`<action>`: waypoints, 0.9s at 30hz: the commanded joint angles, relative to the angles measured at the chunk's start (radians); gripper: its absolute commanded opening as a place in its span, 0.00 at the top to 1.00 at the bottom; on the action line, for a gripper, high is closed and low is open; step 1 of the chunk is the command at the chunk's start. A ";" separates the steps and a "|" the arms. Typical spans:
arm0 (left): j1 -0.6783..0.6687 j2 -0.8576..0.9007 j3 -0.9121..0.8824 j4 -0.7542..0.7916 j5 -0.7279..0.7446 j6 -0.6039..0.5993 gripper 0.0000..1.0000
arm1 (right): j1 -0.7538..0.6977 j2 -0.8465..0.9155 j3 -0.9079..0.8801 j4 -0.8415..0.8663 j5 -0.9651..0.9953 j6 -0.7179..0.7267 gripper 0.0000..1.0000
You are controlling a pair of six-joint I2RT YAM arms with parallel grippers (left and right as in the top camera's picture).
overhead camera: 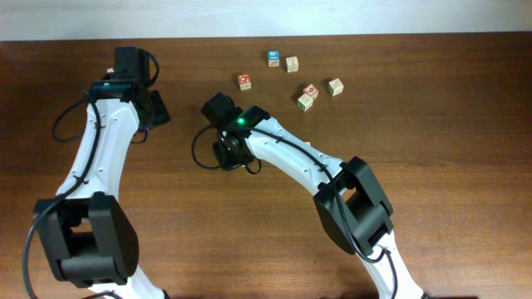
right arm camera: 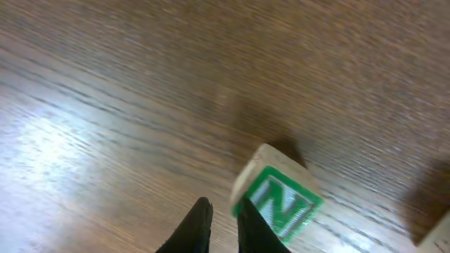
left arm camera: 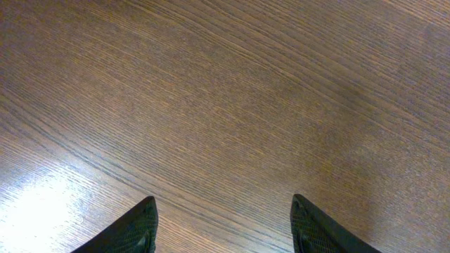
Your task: Rotate 4 blocks
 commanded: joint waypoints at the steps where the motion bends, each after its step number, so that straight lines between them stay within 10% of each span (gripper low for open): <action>1: 0.001 0.009 0.023 -0.006 -0.007 -0.013 0.41 | 0.001 0.029 -0.009 -0.022 0.093 0.012 0.85; 27: 0.000 0.009 0.023 -0.011 -0.007 -0.013 0.39 | -0.117 0.029 -0.008 -0.241 0.161 -0.158 0.84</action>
